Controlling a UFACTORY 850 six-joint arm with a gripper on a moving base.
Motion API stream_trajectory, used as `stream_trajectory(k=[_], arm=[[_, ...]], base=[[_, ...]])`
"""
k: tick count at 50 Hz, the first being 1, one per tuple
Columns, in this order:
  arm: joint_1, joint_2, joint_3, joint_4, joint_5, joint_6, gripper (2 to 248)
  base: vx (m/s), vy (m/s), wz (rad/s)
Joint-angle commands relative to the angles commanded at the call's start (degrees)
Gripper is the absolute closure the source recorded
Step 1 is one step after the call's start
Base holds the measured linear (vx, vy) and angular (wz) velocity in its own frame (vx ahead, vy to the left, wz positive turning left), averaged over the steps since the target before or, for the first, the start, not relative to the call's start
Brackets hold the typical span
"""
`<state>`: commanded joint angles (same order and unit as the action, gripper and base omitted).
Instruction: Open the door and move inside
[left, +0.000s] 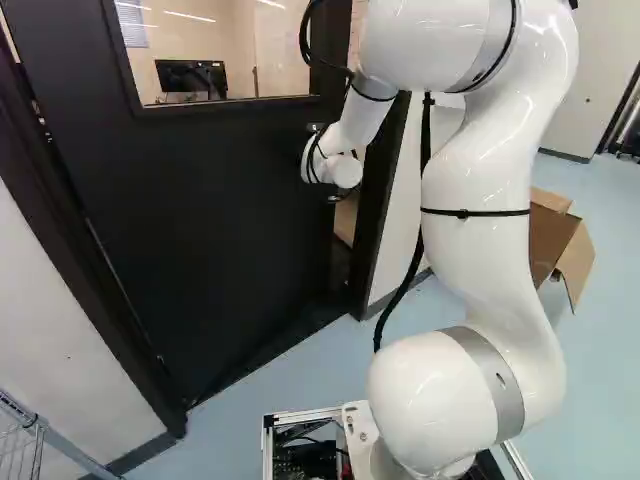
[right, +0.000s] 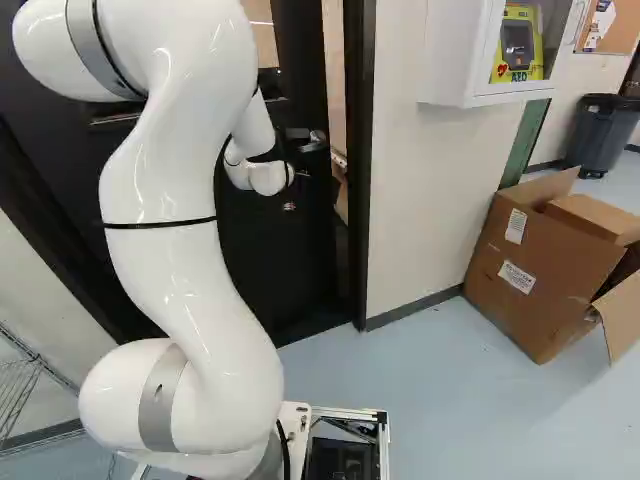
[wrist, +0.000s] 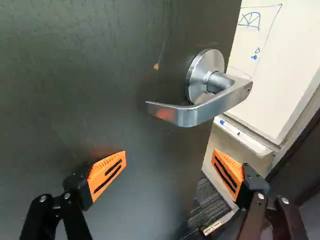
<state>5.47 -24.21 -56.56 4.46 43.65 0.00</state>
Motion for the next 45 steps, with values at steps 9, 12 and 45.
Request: stream_trajectory(k=[9,12,45], arm=[[0.58,-0.79,-0.99,0.00,0.00,0.00,3],[0.77,-1.06,-1.33,0.00,0.00,0.00,3],[2.89,-4.10,-5.19,0.00,0.00,0.00,3]], base=[[0.000,0.000,0.000],[0.000,0.000,0.000],[0.000,0.000,0.000]])
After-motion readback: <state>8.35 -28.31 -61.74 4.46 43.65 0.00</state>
